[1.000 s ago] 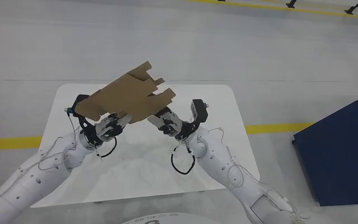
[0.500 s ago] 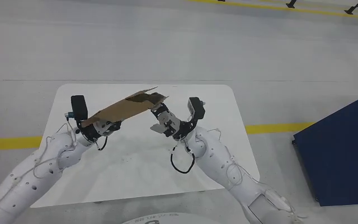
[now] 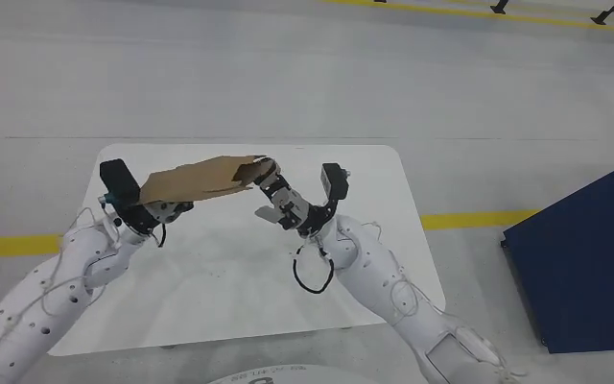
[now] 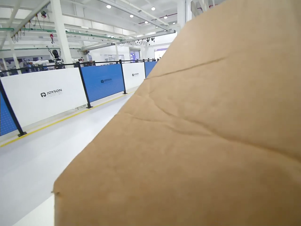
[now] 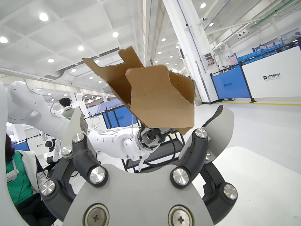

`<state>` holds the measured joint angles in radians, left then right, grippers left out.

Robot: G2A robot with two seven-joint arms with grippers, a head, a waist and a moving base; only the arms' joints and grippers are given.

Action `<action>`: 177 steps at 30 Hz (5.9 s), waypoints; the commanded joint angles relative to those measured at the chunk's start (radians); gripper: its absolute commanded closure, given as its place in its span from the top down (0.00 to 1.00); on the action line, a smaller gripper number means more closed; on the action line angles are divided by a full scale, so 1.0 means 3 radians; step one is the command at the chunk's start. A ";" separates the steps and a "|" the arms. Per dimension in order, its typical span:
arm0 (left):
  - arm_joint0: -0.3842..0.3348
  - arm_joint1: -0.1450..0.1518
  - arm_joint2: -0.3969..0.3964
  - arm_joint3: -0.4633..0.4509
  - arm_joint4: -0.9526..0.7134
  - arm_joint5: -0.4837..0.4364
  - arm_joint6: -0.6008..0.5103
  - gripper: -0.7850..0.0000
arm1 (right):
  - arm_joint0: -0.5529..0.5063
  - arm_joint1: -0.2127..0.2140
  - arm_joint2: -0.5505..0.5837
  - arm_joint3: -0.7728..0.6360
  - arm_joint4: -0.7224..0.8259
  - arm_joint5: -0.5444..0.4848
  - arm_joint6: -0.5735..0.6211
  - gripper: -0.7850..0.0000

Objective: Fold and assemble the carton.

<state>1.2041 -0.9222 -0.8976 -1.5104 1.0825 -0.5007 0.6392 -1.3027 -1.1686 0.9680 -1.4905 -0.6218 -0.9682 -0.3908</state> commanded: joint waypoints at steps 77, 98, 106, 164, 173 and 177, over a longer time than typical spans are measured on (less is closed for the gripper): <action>0.0081 -0.0228 -0.0257 -0.0544 0.2151 0.1060 -0.1534 0.00 | -0.0169 0.0095 -0.0023 -0.0436 0.0619 -0.0147 0.1450 1.00; 0.0287 -0.0232 -0.0381 -0.0737 0.2219 0.0699 -0.1054 0.00 | -0.0028 0.0035 0.0000 -0.0174 0.0826 -0.0147 0.1388 1.00; 0.0293 -0.0252 -0.0429 -0.0696 0.2068 0.0618 -0.0956 0.00 | -0.0150 0.0059 0.0150 -0.0289 0.0802 -0.0147 0.1279 1.00; 0.0331 -0.0234 -0.1087 -0.0424 0.1277 -0.0820 -0.0495 0.00 | -0.0252 0.0270 0.0331 -0.0303 0.1626 -0.0147 0.1867 1.00; 0.0447 -0.0190 -0.1208 -0.0552 0.1605 -0.0836 -0.0322 0.00 | -0.0257 0.0376 0.0429 -0.0392 0.2506 -0.0147 0.2531 1.00; 0.0490 -0.0176 -0.1228 -0.0596 0.1677 -0.0879 -0.0290 0.00 | -0.0232 0.0419 0.0388 -0.0402 0.2881 -0.0147 0.3088 1.00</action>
<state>1.3490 -0.9757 -1.2651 -1.6873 1.5821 -0.7631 0.5497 -1.3771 -1.0448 1.0855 -1.6168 0.2131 -1.0123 0.4916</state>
